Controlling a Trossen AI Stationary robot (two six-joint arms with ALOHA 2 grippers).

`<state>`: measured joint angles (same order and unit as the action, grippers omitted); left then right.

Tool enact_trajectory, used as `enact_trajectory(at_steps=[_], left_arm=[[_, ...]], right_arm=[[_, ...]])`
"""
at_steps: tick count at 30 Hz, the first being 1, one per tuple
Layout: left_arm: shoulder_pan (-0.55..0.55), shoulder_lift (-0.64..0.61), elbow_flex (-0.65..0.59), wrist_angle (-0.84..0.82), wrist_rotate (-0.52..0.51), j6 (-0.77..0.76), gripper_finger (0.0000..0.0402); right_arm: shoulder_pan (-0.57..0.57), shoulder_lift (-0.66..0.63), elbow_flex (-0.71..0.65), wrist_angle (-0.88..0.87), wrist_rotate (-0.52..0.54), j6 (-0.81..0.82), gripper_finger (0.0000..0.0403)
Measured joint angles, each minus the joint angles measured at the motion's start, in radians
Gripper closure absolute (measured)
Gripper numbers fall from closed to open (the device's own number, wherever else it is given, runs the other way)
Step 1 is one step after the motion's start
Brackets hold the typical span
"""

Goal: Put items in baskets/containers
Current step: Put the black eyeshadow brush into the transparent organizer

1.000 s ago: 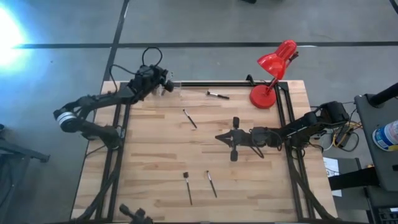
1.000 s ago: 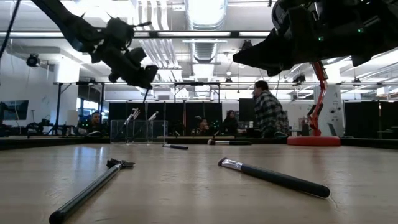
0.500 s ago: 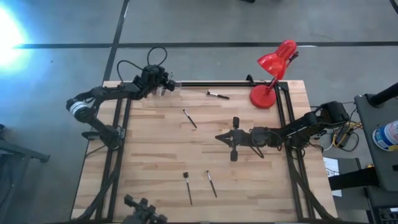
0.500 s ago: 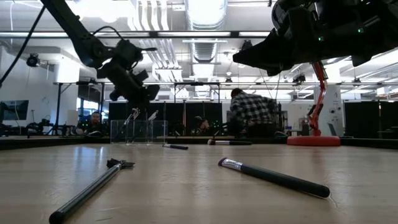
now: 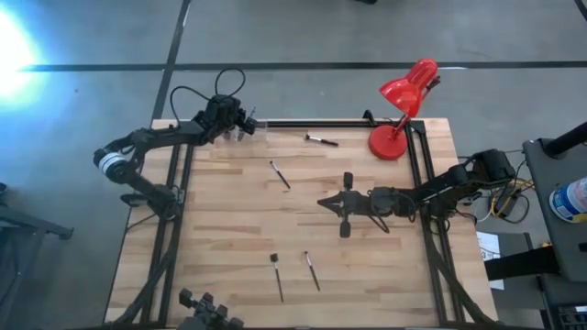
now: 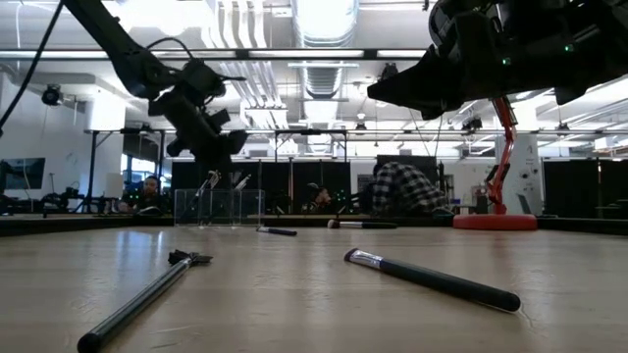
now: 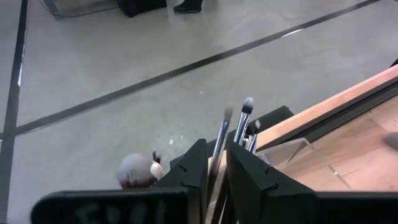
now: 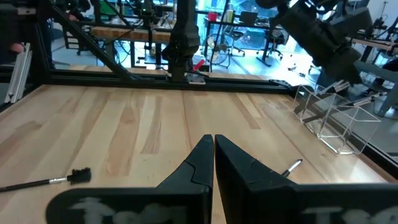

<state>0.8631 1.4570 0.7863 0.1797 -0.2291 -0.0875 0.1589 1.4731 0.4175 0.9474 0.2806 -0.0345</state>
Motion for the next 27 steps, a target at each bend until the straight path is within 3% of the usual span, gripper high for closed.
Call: enact_trajectory(at_steps=[9,15,19,27], left_arm=[[0.0,-0.1,0.021,-0.111,0.064,0.014,0.0323],[-0.047,-0.219,-0.003,-0.173,0.084,0.061,0.0358],[-0.144,-0.323,-0.066,-0.173,0.14,0.089,0.0396],[-0.48,-0.46,-0.268,-0.139,0.154,0.035,0.0401]], right_arm=[[0.0,0.001,0.0,-0.001,0.001,0.0,0.0394],[0.0,0.001,0.0,-0.002,0.001,0.0,0.0394],[0.0,0.001,0.0,-0.005,0.002,0.0,0.0394],[0.0,0.003,0.0,-0.009,0.007,0.016,0.0394]])
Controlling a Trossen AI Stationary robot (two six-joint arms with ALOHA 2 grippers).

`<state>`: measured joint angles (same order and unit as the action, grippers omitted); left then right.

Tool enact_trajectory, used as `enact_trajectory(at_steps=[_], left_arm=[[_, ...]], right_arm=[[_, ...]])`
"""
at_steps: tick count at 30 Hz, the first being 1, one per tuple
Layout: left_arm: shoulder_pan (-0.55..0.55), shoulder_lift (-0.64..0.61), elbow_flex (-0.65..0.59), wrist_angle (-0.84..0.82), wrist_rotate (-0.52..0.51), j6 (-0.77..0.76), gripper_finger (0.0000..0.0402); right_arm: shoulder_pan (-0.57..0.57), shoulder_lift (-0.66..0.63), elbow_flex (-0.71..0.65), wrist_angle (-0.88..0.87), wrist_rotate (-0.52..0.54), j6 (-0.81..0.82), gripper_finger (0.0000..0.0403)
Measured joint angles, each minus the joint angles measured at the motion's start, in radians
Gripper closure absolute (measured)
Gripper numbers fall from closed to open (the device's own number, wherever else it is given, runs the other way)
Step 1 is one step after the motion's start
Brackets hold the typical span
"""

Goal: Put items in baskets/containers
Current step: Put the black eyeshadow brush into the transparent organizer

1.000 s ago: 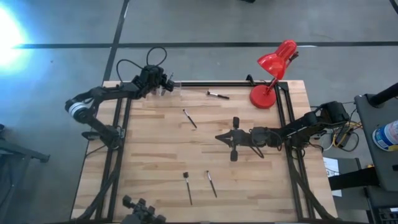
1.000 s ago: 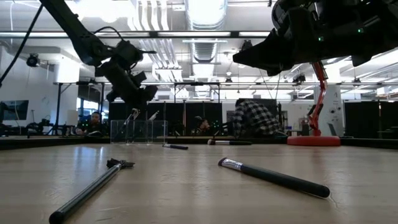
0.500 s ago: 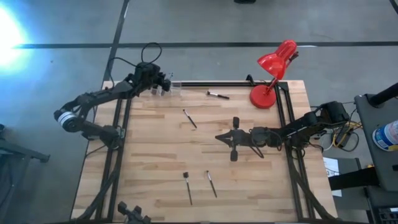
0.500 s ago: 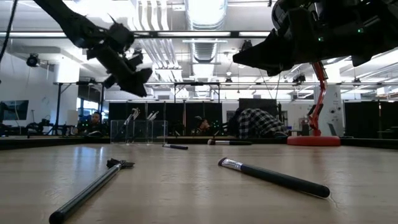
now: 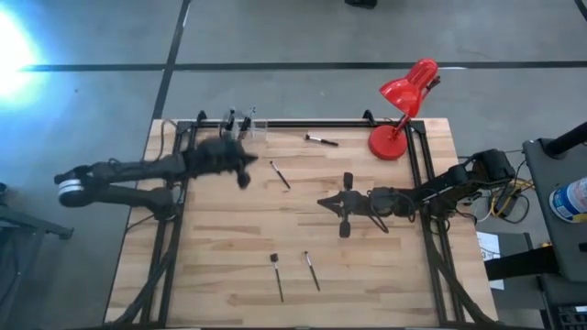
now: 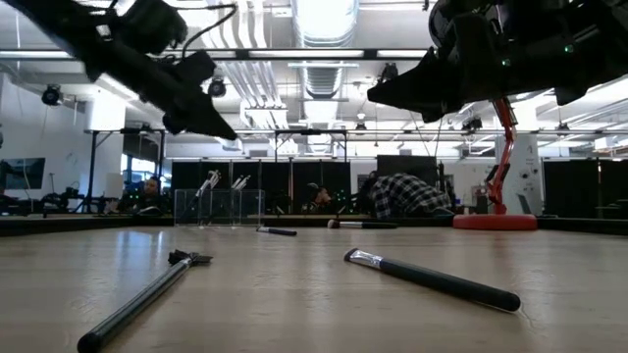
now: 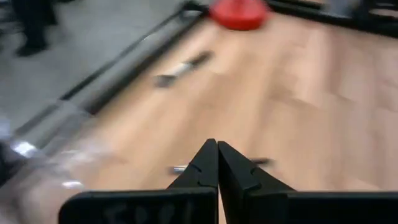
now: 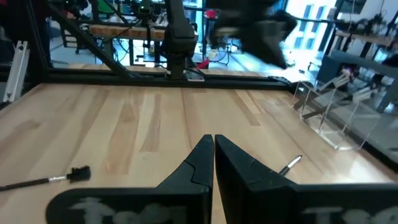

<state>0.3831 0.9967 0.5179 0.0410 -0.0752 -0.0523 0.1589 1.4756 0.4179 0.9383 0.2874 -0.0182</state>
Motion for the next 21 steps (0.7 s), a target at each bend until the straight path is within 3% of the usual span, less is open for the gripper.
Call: enact_trajectory(at_steps=[5,9,12,17,21], left_arm=[[-0.183,-0.005,-0.252,0.449,-0.052,-0.08,0.0401],[-0.19,0.023,-0.378,0.696,-0.062,-0.125,0.0401],[-0.163,0.041,-0.357,0.633,-0.058,-0.104,0.0401],[-0.108,0.136,-0.136,0.205,-0.05,-0.029,0.0399],[-0.07,0.255,0.009,0.124,-0.037,0.017,0.0384]], right_arm=[[-0.016,0.0,0.009,-0.019,0.005,0.121,0.0394],[-0.037,0.02,0.048,-0.097,0.077,0.181,0.0394],[-0.055,0.053,0.082,-0.128,0.089,0.177,0.0394],[-0.062,0.102,0.126,-0.132,0.079,0.153,0.0394],[-0.061,0.117,0.152,-0.179,0.074,0.15,0.0394]])
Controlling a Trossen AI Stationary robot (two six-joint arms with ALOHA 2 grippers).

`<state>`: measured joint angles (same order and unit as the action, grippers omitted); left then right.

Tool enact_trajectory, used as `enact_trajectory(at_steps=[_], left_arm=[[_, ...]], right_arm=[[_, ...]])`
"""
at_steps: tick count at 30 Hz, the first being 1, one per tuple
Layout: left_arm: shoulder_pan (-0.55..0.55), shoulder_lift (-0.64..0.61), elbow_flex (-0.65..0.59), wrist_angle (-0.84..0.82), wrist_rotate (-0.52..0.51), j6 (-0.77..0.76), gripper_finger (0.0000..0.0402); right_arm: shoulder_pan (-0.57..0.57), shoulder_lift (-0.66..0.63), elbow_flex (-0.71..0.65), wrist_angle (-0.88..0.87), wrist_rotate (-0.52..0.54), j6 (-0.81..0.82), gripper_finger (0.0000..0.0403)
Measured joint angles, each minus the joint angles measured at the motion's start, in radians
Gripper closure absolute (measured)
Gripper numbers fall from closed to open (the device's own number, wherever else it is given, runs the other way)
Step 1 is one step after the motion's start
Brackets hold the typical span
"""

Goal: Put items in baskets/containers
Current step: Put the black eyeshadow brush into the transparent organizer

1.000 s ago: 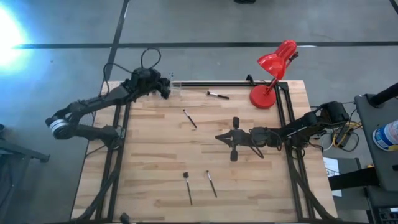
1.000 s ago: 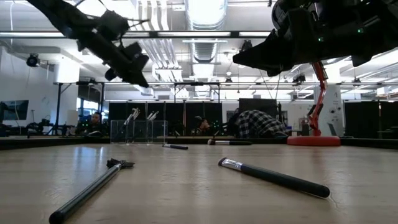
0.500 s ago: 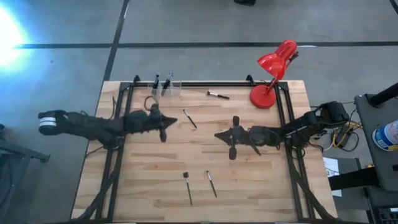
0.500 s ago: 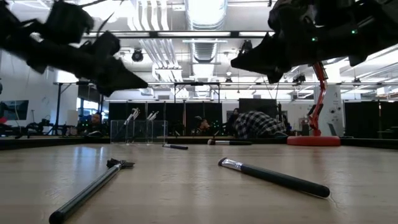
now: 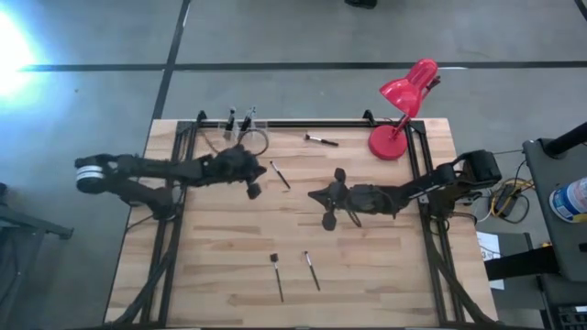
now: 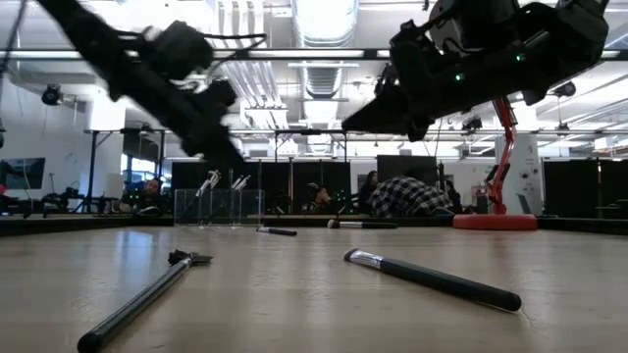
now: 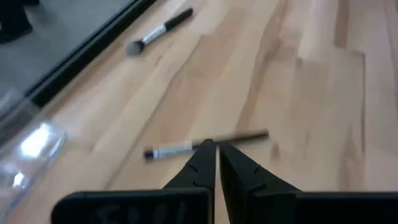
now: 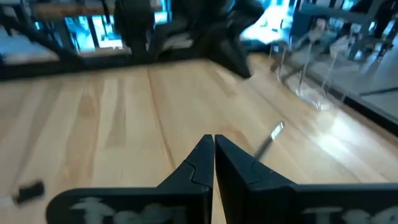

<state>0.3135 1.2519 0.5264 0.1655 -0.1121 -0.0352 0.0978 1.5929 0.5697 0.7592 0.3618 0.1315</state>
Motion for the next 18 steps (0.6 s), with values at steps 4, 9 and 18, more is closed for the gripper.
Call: enact_trajectory(at_steps=[4,9,18], left_arm=[[0.058,0.141,0.106,-0.004,0.086,0.055,0.0376],[0.115,0.311,0.203,-0.008,0.07,0.184,0.0379],[0.2,0.475,0.293,0.009,-0.037,0.264,0.04]], right_arm=[[0.0,-0.002,0.003,-0.049,-0.001,0.005,0.0394],[0.003,-0.003,-0.004,-0.059,-0.003,0.005,0.0394],[0.003,-0.003,-0.005,-0.07,-0.003,0.004,0.0394]])
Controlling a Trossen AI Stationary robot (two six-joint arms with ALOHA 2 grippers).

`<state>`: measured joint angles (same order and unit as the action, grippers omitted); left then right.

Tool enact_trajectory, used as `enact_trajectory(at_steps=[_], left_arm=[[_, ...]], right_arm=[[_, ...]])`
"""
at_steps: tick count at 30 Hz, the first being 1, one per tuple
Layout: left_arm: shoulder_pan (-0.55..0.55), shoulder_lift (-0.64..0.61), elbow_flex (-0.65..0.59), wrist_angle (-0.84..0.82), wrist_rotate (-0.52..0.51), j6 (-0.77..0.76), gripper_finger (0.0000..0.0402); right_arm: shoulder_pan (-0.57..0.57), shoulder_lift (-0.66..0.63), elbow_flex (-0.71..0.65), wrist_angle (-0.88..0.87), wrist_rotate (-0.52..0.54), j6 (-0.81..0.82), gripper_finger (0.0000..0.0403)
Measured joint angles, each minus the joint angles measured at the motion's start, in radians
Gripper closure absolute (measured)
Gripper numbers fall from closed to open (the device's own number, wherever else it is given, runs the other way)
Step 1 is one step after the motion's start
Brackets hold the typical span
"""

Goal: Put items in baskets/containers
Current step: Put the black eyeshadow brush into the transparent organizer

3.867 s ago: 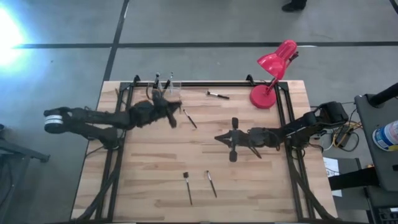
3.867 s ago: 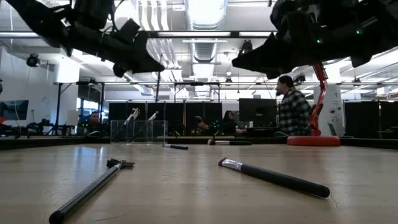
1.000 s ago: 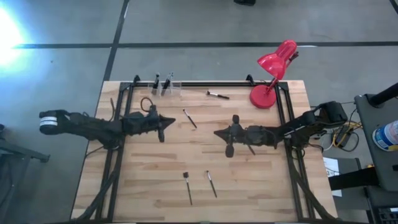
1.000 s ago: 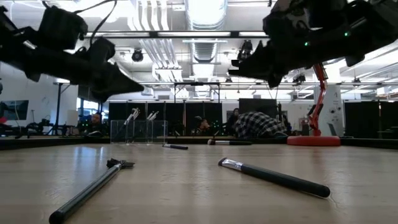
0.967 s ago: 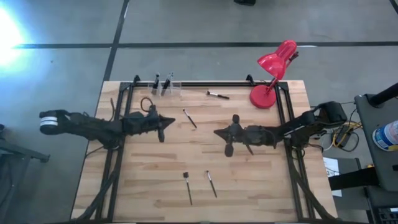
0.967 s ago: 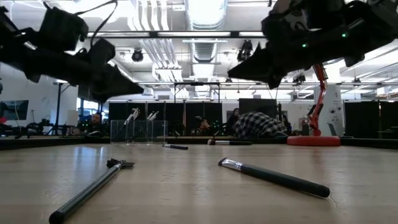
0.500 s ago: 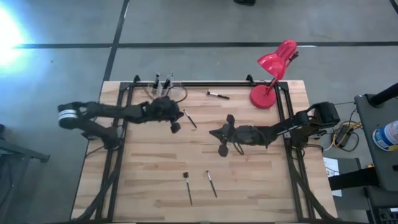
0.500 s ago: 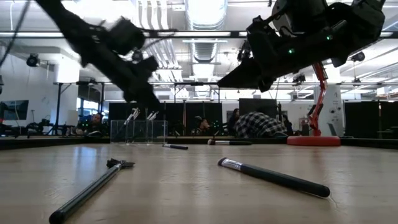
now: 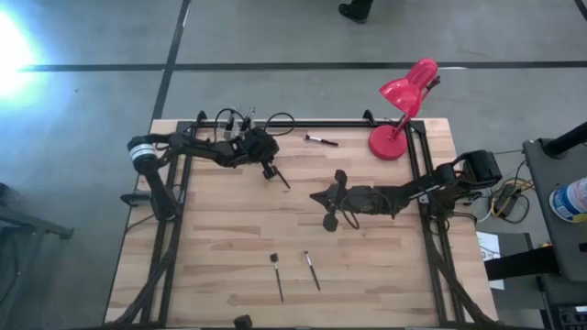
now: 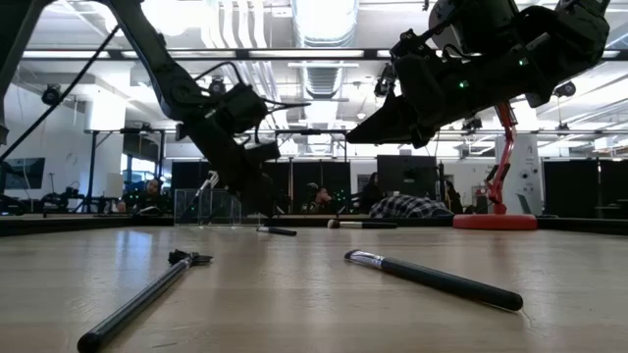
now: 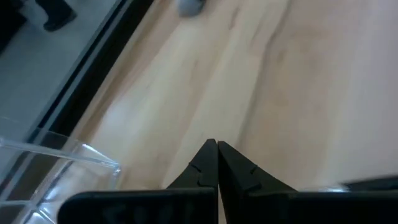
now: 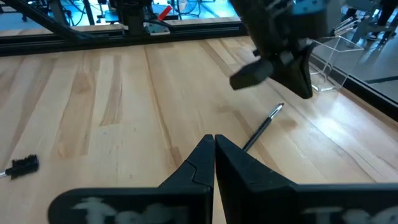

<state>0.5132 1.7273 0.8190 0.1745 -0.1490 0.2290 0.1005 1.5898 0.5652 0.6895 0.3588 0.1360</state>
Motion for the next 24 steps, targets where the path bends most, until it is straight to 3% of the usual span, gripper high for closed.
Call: enact_trajectory(at_steps=[12,20,24], left_arm=[[0.004,0.053,0.001,-0.056,0.012,0.059,0.0401],[-0.057,-0.061,-0.012,-0.29,0.088,0.058,0.0401],[-0.105,-0.132,-0.036,-0.333,0.155,0.038,0.0401]], right_arm=[[0.005,0.0,0.0,0.001,0.0,-0.008,0.0394],[0.005,-0.001,0.0,-0.003,0.0,-0.008,0.0394],[0.005,-0.001,0.0,-0.004,0.0,-0.007,0.0394]])
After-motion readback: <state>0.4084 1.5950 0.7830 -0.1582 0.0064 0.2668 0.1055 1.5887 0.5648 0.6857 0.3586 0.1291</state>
